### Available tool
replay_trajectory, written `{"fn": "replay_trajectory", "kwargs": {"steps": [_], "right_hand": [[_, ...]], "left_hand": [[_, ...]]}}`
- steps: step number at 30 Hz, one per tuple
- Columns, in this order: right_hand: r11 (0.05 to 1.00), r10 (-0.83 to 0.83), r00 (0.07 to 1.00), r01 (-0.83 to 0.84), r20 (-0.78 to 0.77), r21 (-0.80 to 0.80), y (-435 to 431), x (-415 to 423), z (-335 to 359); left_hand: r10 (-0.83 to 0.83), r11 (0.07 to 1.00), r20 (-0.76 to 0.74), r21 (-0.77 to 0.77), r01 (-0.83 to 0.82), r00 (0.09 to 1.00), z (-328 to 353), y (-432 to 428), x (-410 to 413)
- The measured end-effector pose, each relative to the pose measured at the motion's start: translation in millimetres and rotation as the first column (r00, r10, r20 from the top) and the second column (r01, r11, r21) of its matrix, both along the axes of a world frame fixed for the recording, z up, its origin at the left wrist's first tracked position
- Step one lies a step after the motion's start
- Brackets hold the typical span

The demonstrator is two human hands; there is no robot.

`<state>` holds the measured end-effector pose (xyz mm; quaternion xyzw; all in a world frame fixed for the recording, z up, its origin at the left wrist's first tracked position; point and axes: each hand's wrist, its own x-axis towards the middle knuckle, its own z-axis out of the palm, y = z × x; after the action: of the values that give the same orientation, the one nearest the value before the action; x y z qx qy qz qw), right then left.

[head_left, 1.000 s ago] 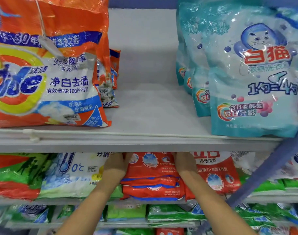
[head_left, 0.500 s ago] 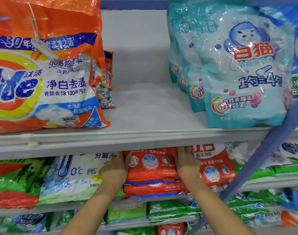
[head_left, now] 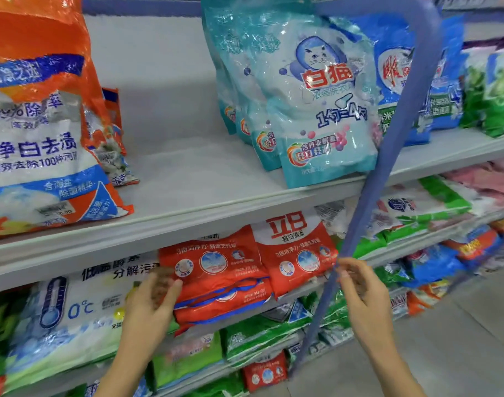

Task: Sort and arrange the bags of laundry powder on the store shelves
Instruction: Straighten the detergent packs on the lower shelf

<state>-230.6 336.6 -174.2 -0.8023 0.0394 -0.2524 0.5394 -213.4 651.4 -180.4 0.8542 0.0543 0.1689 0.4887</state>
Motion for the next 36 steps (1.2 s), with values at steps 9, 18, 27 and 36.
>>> {"fn": "replay_trajectory", "kwargs": {"steps": [9,18,27,36], "right_hand": [[0.997,-0.072,0.997,0.071,-0.042,-0.032,-122,8,-6],[0.871,-0.074,0.979,-0.028,-0.188,-0.49,-249,127,-34],[0.711,0.106,0.968,-0.233,-0.225,-0.664,-277,211,-43],[0.038,0.385,0.797,-0.517,-0.465,-0.855,-239,217,-53]], "left_hand": [[0.029,0.968,0.036,-0.249,-0.019,0.999,-20,-25,0],[0.181,0.931,0.009,-0.323,-0.169,0.983,-39,-143,7],[0.271,0.946,0.02,-0.191,-0.262,0.962,-21,-217,7],[0.296,0.937,-0.037,-0.182,-0.298,0.954,-5,-240,2]]}}
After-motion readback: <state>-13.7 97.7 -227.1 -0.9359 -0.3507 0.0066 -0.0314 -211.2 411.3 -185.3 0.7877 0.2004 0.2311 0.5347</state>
